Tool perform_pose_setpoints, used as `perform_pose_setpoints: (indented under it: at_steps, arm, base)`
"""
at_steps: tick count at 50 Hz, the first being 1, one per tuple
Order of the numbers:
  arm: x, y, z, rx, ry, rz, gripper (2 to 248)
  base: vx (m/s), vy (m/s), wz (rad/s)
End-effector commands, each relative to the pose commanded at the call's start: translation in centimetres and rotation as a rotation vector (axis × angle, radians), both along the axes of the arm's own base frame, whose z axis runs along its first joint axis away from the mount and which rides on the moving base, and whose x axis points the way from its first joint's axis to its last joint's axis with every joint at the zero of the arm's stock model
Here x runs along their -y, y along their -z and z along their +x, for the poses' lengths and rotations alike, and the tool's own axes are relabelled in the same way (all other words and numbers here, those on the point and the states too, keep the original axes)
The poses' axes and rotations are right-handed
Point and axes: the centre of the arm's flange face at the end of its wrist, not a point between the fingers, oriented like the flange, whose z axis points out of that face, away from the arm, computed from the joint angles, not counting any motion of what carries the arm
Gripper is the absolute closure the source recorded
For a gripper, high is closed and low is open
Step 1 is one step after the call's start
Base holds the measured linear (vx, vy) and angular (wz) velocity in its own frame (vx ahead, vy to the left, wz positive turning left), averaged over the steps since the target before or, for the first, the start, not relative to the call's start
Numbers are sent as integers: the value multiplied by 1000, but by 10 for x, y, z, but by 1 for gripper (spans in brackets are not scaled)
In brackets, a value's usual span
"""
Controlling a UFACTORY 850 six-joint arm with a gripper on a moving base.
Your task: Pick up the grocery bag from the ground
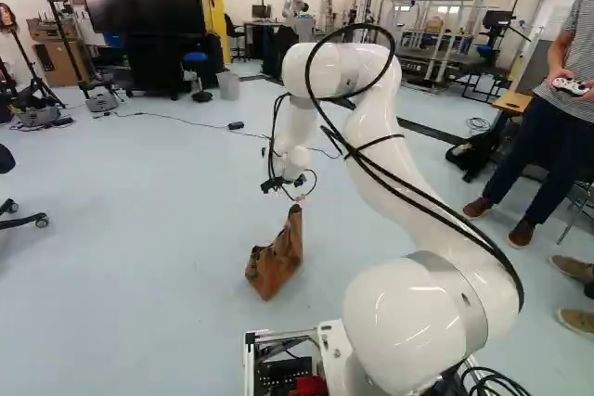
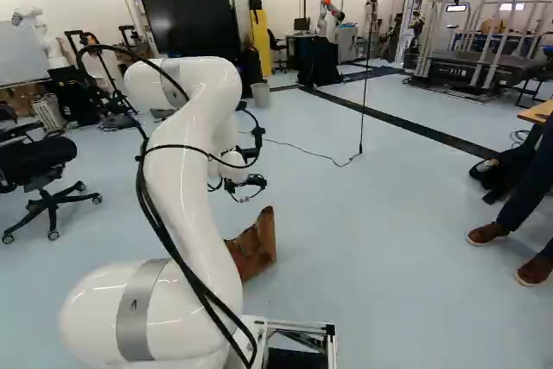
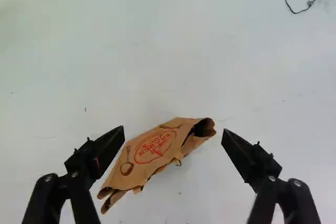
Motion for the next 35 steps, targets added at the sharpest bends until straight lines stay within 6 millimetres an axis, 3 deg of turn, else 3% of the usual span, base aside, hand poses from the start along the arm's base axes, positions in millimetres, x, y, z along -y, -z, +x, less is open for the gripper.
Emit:
perform_pose_setpoints:
  at_steps: [24, 35]
  arm:
    - [-39, 45, -13, -241, -95, -81, 3]
    - [-40, 64, -24, -395, -101, -130, 3]
  base:
    - [0, 0, 0]
    - [0, 0, 0]
